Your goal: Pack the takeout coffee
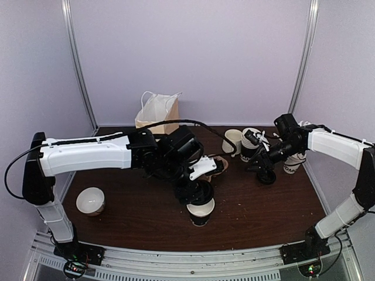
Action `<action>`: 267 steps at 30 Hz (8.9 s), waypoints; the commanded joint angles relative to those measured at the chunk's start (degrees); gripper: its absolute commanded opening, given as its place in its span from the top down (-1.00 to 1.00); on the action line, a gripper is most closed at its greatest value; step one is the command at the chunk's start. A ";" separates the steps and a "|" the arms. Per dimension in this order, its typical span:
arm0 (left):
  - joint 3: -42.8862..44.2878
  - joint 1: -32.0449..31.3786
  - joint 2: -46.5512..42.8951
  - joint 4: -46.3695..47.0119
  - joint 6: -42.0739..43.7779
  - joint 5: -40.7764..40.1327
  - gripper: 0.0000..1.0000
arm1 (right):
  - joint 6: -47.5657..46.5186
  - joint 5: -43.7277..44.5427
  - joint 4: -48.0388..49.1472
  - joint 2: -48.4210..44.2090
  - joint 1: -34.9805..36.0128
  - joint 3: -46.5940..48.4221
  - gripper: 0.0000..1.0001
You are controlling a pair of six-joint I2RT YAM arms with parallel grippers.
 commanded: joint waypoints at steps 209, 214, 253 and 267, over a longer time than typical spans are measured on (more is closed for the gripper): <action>-39.31 2.38 -0.03 37.07 -26.90 1.97 -0.36 | 16.88 0.58 -13.12 30.38 23.28 19.39 0.42; -36.96 2.04 -1.75 35.43 -25.98 1.44 -0.36 | 12.73 -1.06 -17.56 27.71 22.74 22.58 0.37; -38.22 3.94 -0.10 39.41 -32.74 5.83 -0.36 | -18.42 36.82 -7.86 4.54 51.20 10.65 0.53; -39.47 3.84 -0.39 39.94 -32.71 5.68 -0.35 | -18.57 44.53 -5.37 8.15 54.39 11.32 0.56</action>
